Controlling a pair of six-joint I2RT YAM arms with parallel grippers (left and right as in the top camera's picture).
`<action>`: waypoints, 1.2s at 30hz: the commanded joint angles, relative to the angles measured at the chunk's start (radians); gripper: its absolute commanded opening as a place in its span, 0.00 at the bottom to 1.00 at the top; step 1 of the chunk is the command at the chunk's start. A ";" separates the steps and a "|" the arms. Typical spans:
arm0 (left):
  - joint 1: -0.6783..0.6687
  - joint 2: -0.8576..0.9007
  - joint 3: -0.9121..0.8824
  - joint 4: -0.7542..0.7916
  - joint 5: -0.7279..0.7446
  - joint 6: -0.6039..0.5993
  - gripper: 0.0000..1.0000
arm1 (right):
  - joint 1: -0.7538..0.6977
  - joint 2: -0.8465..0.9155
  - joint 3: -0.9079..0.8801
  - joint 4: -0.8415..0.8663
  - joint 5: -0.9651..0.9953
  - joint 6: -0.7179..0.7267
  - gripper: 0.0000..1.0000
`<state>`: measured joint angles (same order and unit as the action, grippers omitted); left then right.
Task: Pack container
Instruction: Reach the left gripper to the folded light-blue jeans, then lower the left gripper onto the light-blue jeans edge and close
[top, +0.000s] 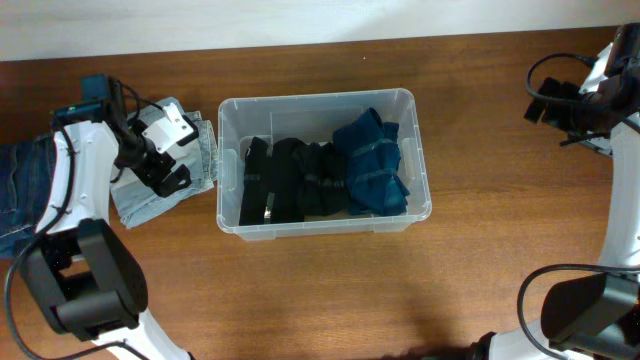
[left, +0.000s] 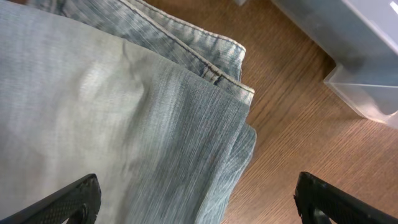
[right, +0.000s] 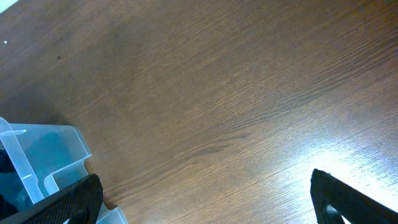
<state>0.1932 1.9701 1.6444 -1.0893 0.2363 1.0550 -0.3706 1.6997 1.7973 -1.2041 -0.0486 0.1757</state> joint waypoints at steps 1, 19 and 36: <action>0.003 0.017 -0.008 0.010 0.023 0.017 1.00 | -0.003 -0.005 0.006 0.000 0.008 -0.007 0.99; -0.001 0.016 -0.008 0.097 -0.026 0.016 1.00 | -0.003 -0.005 0.007 0.000 0.008 -0.007 0.99; -0.001 0.016 -0.008 0.134 0.046 0.016 1.00 | -0.003 -0.005 0.006 -0.001 0.008 -0.007 0.99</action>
<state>0.1921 1.9785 1.6432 -0.9600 0.2417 1.0557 -0.3706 1.7000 1.7973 -1.2045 -0.0486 0.1757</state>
